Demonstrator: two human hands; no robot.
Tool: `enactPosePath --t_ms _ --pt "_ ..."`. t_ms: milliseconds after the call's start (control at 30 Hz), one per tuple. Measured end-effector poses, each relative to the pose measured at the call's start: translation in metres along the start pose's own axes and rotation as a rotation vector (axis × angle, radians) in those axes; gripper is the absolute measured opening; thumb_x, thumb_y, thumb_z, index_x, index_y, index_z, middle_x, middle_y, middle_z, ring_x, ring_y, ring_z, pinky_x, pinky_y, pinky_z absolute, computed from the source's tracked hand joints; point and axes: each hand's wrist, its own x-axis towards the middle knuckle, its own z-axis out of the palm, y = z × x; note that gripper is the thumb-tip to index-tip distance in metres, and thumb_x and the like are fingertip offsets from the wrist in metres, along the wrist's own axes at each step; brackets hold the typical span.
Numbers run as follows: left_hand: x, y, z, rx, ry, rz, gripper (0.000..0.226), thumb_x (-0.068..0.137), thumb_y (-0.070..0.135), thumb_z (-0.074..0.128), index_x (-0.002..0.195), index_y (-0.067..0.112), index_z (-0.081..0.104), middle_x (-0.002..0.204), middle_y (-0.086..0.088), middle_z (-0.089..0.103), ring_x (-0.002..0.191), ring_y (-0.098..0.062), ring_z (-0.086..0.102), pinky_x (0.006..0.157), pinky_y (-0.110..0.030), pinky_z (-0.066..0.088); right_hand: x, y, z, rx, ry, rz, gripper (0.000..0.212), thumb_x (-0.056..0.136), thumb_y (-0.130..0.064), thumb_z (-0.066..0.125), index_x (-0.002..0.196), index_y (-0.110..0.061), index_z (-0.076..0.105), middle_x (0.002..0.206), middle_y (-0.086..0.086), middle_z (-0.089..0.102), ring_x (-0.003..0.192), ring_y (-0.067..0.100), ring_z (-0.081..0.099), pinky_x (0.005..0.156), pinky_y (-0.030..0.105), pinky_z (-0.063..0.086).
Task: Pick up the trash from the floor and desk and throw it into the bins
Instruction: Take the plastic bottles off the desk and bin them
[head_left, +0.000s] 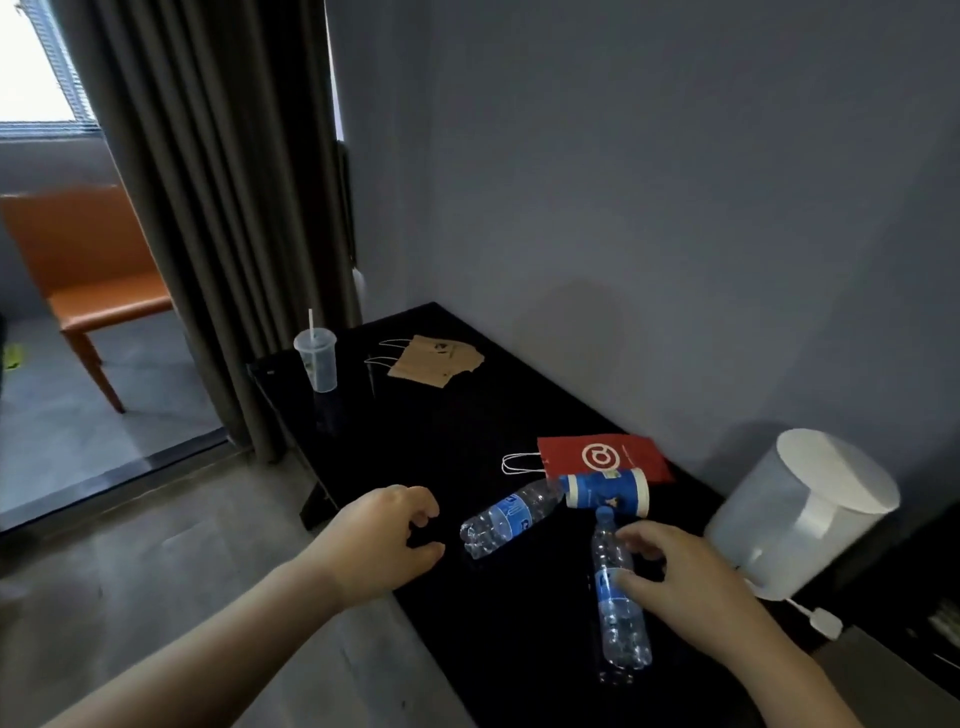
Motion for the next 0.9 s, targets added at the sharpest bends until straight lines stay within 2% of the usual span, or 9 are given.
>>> enactPosePath --t_ms 167,300,500,600,700,767,833,900 --pt "0.067 -0.02 -0.005 0.022 -0.064 -0.002 0.041 0.084 0.041 0.065 0.122 0.027 0.055 0.11 0.013 0.057 0.096 -0.003 0.058 0.084 -0.02 0.05 0.048 0.02 0.014 0.105 0.009 0.102 0.033 0.081 -0.03 0.073 0.111 -0.031 0.06 0.107 -0.014 0.062 0.097 0.001 0.057 0.081 0.013 0.041" --pt "0.12 -0.028 -0.006 0.061 -0.126 0.0 0.043 0.084 0.042 0.064 0.123 0.028 0.054 0.112 0.014 0.057 0.098 -0.004 0.058 0.085 -0.022 0.051 0.079 0.034 0.021 0.183 0.026 0.202 0.029 0.079 -0.025 0.075 0.104 -0.03 0.061 0.101 -0.013 0.065 0.093 0.001 0.059 0.079 0.018 0.044" --pt "0.177 -0.026 0.029 0.052 -0.248 0.036 0.045 0.083 0.042 0.064 0.124 0.027 0.055 0.113 0.012 0.058 0.1 -0.004 0.058 0.088 -0.025 0.052 0.103 0.056 0.031 0.255 0.043 0.324 0.024 0.081 -0.021 0.074 0.092 -0.035 0.057 0.092 -0.014 0.062 0.087 0.001 0.059 0.075 0.02 0.047" --pt "0.199 -0.02 0.047 0.061 -0.319 0.078 0.046 0.084 0.042 0.064 0.126 0.025 0.055 0.116 0.01 0.059 0.101 -0.004 0.058 0.088 -0.024 0.052 0.106 0.066 0.039 0.269 0.034 0.393 0.022 0.082 -0.023 0.074 0.096 -0.031 0.058 0.094 -0.013 0.062 0.089 0.002 0.059 0.079 0.021 0.049" --pt "0.223 -0.016 0.064 0.094 -0.364 0.117 0.046 0.085 0.042 0.063 0.127 0.023 0.053 0.119 0.007 0.058 0.103 -0.007 0.058 0.088 -0.024 0.051 0.11 0.074 0.047 0.283 0.04 0.468 0.021 0.083 -0.021 0.073 0.093 -0.029 0.057 0.088 -0.013 0.061 0.088 0.009 0.062 0.08 0.027 0.051" --pt "0.238 -0.014 0.076 0.107 -0.396 0.129 0.047 0.085 0.041 0.063 0.127 0.022 0.052 0.12 0.005 0.058 0.104 -0.009 0.058 0.089 -0.025 0.051 0.112 0.078 0.053 0.274 0.066 0.513 0.019 0.085 -0.022 0.071 0.094 -0.027 0.056 0.084 -0.016 0.058 0.084 0.005 0.06 0.078 0.025 0.05" --pt "0.252 -0.015 0.091 0.121 -0.427 0.143 0.048 0.084 0.041 0.063 0.126 0.02 0.052 0.119 0.003 0.057 0.104 -0.01 0.058 0.089 -0.027 0.051 0.113 0.082 0.061 0.262 0.075 0.564 0.02 0.086 -0.023 0.069 0.102 -0.023 0.058 0.084 -0.016 0.055 0.077 0.001 0.055 0.074 0.019 0.047" --pt "0.263 -0.018 0.105 0.139 -0.466 0.145 0.049 0.083 0.042 0.064 0.124 0.019 0.052 0.118 0.001 0.057 0.103 -0.012 0.058 0.089 -0.03 0.052 0.115 0.088 0.07 0.24 0.059 0.637 0.034 0.086 -0.026 0.069 0.118 -0.017 0.058 0.096 -0.008 0.059 0.085 0.005 0.056 0.078 0.019 0.047"
